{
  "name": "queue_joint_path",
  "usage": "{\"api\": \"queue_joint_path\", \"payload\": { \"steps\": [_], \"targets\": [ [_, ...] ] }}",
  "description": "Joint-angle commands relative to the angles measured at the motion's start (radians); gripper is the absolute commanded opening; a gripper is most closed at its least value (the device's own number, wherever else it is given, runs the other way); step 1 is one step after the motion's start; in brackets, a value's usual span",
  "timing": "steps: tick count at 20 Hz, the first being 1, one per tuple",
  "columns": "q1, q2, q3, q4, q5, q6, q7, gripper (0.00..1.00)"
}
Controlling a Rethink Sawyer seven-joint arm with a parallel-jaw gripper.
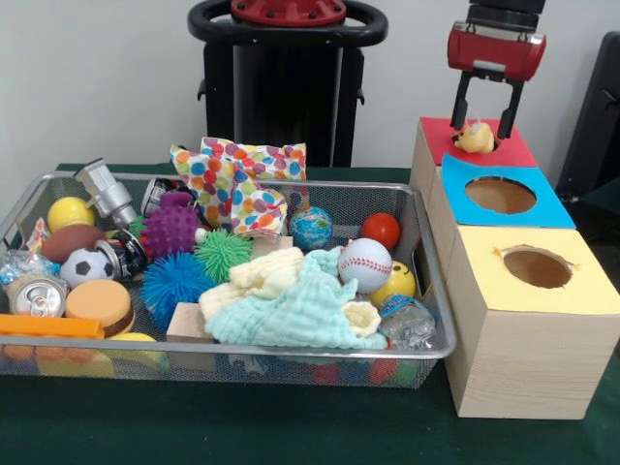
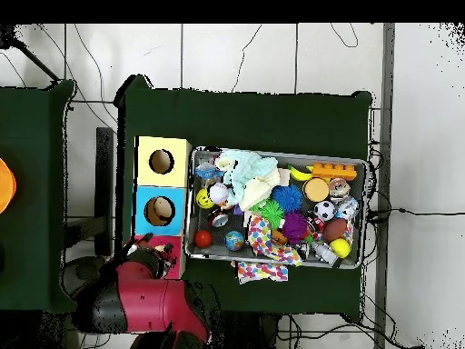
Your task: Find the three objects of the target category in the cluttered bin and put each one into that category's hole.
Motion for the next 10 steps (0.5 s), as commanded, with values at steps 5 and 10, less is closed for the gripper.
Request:
{"api": "queue_joint_path", "payload": {
  "steps": [5,10],
  "targets": [
    [-0.037,0.035,0.046,-0.07,0.022,0.135,0.108,1.0],
    [-0.038,-0.003,0.031,-0.067,0.012,0.163,0.097,1.0]
  ]
}}
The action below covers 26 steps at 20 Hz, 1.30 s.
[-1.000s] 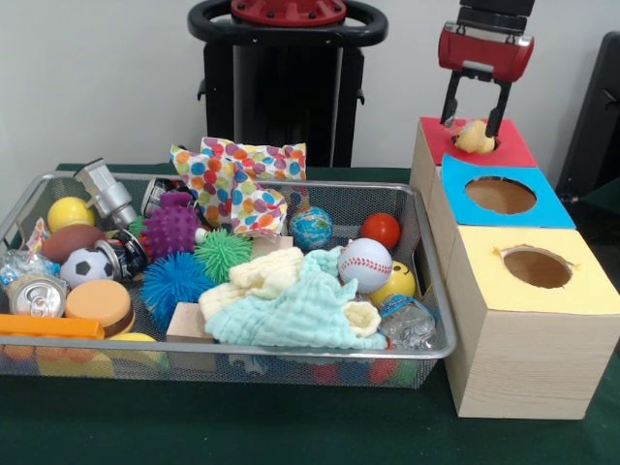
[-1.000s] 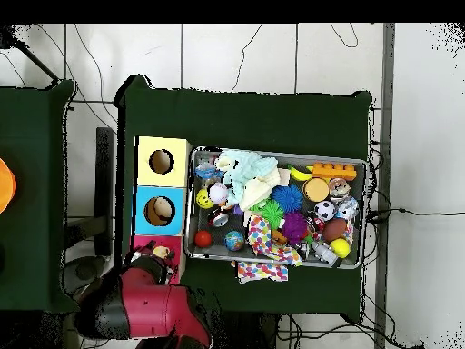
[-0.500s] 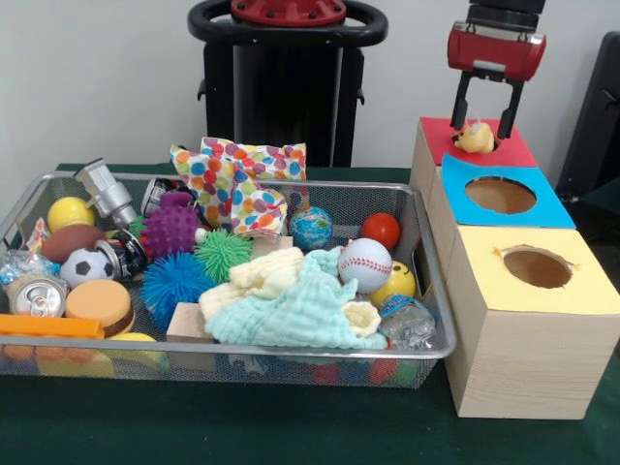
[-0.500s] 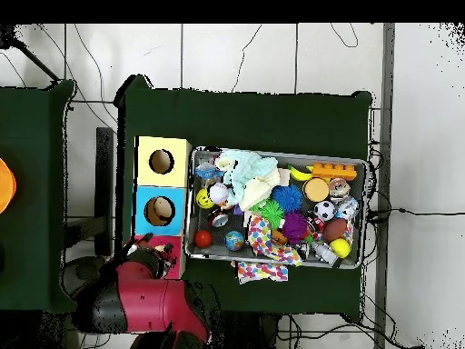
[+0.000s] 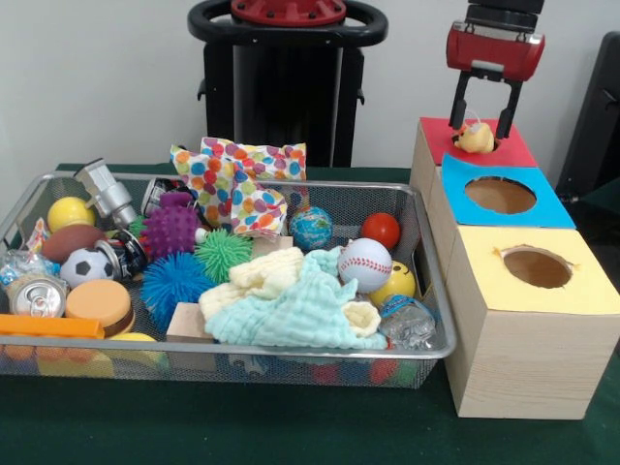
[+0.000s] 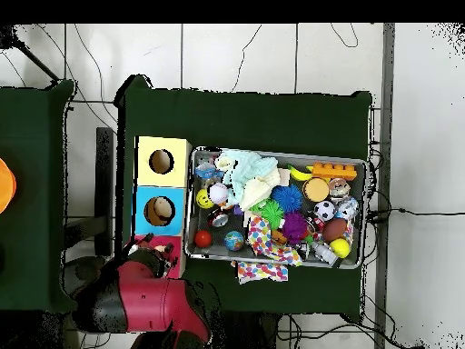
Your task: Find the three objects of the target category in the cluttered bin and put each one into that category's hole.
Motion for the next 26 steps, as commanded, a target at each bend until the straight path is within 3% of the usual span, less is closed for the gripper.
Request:
{"api": "queue_joint_path", "payload": {
  "steps": [1,10,11,26],
  "targets": [
    [-0.037,-0.01,0.034,-0.049,0.008,0.133,0.096,1.0],
    [-0.006,0.005,0.016,-0.031,-0.018,0.076,0.098,1.0],
    [-0.005,0.006,0.018,-0.035,-0.017,0.08,0.097,0.0],
    [0.008,0.009,0.013,-0.035,0.011,0.106,0.127,0.0]
  ]
}}
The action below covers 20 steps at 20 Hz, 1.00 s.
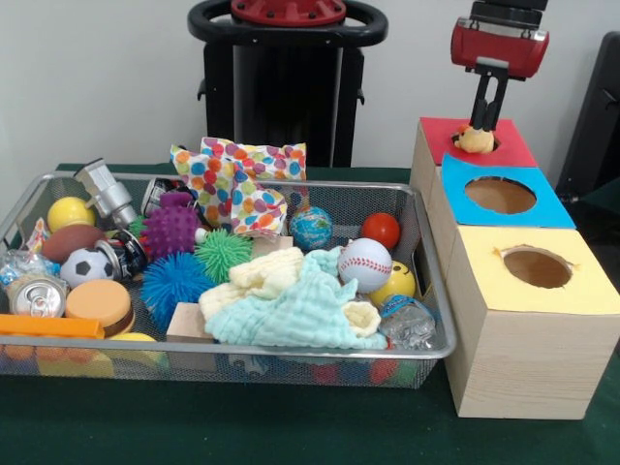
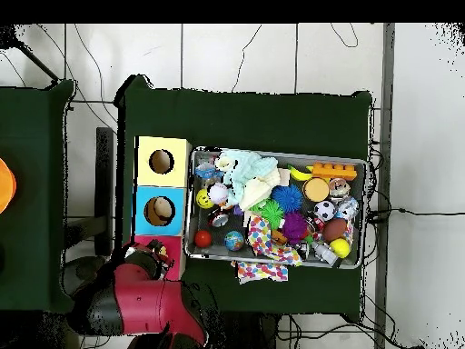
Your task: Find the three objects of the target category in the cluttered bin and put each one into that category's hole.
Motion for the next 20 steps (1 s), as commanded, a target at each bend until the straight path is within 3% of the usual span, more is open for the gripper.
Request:
{"api": "queue_joint_path", "payload": {
  "steps": [1,6,7,20],
  "targets": [
    [-0.009,0.012,0.017,-0.035,0.011,0.096,0.126,0.0],
    [-0.018,0.013,0.023,-0.04,-0.007,0.072,0.103,0.0],
    [-0.016,0.013,0.02,-0.04,-0.009,0.068,0.101,1.0],
    [-0.011,0.017,0.016,-0.059,0.012,0.12,0.119,1.0]
  ]
}}
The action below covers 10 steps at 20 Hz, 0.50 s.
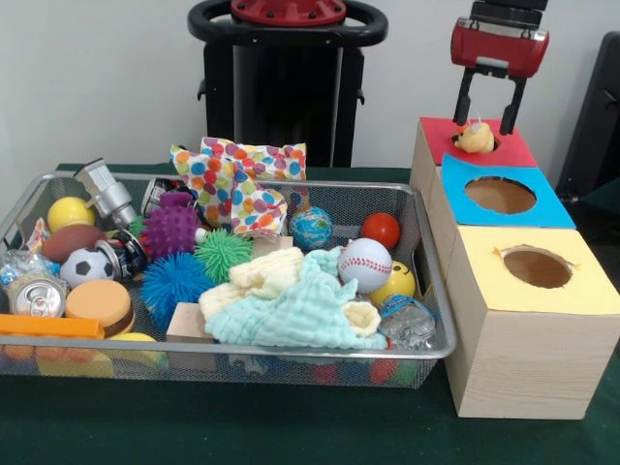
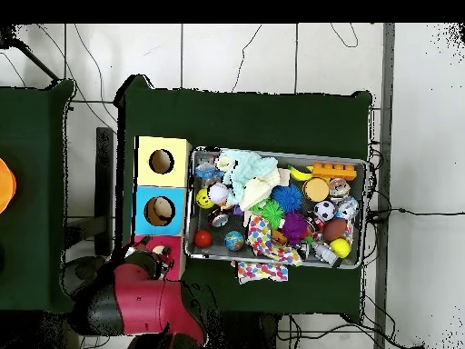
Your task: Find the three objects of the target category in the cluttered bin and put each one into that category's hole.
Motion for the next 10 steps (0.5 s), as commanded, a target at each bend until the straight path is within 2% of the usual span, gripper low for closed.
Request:
{"api": "queue_joint_path", "payload": {
  "steps": [1,10],
  "targets": [
    [-0.01,0.014,0.017,-0.06,0.013,0.121,0.12,1.0],
    [0.006,-0.063,-0.002,-0.061,0.006,0.196,0.113,1.0]
  ]
}}
